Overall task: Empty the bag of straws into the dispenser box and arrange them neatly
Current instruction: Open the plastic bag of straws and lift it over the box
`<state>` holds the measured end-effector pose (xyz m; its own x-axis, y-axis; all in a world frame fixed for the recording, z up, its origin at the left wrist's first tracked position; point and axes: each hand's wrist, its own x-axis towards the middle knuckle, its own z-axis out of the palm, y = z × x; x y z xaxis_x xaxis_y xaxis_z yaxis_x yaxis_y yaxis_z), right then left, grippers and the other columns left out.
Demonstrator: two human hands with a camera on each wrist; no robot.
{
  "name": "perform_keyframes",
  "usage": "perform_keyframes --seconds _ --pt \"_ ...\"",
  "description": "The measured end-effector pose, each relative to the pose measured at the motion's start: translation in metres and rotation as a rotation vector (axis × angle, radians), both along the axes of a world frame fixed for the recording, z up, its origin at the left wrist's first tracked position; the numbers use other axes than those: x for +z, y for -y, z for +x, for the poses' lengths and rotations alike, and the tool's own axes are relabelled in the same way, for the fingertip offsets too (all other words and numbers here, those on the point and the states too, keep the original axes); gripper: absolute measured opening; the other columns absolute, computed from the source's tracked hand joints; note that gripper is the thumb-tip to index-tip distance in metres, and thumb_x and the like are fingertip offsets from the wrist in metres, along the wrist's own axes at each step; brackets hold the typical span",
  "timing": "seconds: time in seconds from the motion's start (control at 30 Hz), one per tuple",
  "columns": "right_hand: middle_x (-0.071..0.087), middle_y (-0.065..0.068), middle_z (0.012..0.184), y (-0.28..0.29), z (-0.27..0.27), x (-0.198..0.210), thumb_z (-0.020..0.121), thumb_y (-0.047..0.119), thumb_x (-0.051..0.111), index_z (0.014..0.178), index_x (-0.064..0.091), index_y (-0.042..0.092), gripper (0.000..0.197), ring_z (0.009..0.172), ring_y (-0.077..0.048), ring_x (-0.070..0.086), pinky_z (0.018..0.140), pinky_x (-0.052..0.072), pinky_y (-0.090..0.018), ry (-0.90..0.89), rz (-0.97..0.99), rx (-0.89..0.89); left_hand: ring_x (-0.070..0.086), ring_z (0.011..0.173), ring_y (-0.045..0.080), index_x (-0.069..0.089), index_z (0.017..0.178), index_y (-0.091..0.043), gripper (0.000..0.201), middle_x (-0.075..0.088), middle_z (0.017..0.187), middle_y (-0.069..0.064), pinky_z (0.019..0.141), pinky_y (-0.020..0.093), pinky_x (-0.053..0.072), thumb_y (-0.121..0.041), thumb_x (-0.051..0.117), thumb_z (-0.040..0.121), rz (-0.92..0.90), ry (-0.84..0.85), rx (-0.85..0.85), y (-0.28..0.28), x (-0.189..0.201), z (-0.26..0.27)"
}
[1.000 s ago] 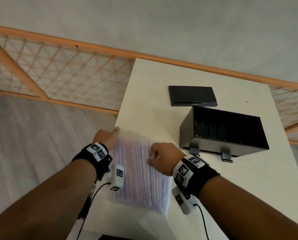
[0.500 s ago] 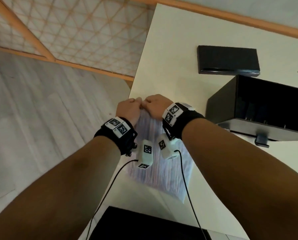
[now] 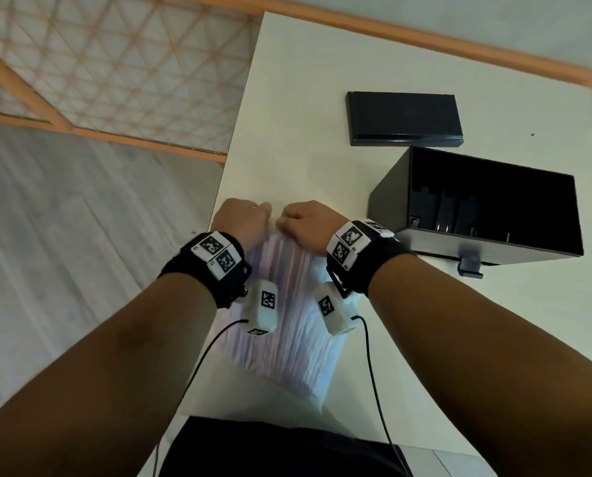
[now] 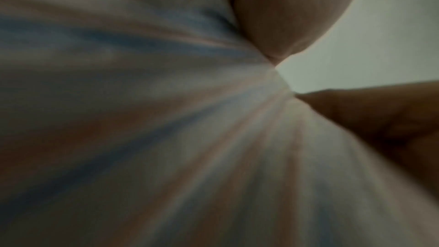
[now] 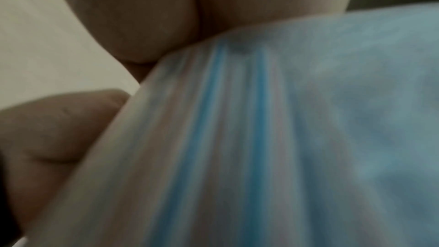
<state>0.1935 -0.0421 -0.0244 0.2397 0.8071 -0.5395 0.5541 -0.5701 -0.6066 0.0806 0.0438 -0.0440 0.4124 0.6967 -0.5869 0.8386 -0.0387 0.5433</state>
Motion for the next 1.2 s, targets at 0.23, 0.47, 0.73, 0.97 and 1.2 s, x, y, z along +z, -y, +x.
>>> perform_keyframes --seconds 0.23,0.47,0.73,0.97,1.2 --pt "0.056 -0.003 0.082 0.058 0.014 -0.009 0.101 0.029 0.045 0.083 0.051 0.015 0.024 0.08 -0.022 0.052 0.069 0.036 -0.03 0.047 -0.032 0.137 0.059 0.115 0.042 0.063 0.115 0.01 0.044 0.064 0.121 0.03 0.096 0.044 0.045 -0.021 0.032 0.11 0.163 -0.101 -0.017 -0.009 0.0 -0.008" --pt "0.052 0.003 0.068 0.105 0.016 0.001 0.099 0.032 0.046 0.072 0.046 0.021 0.029 0.064 -0.016 0.053 0.063 0.044 -0.031 0.038 0.008 -0.039 0.057 0.1 0.041 0.059 0.087 0.01 0.046 0.063 0.103 0.031 0.085 0.043 0.043 -0.019 0.031 0.109 0.179 -0.061 -0.023 0.003 0.005 -0.005" --pt "0.053 -0.017 0.075 0.131 0.016 0.032 0.101 0.023 0.039 0.082 0.049 0.012 0.023 0.055 -0.03 0.062 0.058 0.059 -0.049 -0.391 -0.155 -0.374 0.044 0.071 0.031 0.037 0.058 -0.006 0.056 0.041 0.062 0.008 0.068 0.036 0.031 -0.029 0.035 0.109 0.241 0.039 0.042 0.01 0.024 0.006" --pt "0.064 -0.033 0.105 0.135 0.03 0.056 0.091 0.017 0.036 0.115 0.052 -0.01 0.039 0.073 -0.045 0.071 0.065 0.059 -0.047 -0.658 -0.233 -0.654 0.045 0.066 0.024 0.049 0.071 -0.004 0.049 0.048 0.066 0.005 0.066 0.032 0.03 -0.032 0.038 0.109 0.328 0.393 0.096 0.012 0.066 0.021" --pt "0.054 -0.04 0.116 0.105 0.023 0.085 0.098 0.011 0.042 0.117 0.047 -0.009 0.028 0.082 -0.049 0.066 0.07 0.057 -0.061 -0.82 0.054 -0.763 0.066 0.082 0.039 0.059 0.085 0.006 0.079 0.07 0.087 0.026 0.077 0.055 0.054 -0.068 0.031 0.093 0.353 0.694 0.289 0.024 0.088 0.032"
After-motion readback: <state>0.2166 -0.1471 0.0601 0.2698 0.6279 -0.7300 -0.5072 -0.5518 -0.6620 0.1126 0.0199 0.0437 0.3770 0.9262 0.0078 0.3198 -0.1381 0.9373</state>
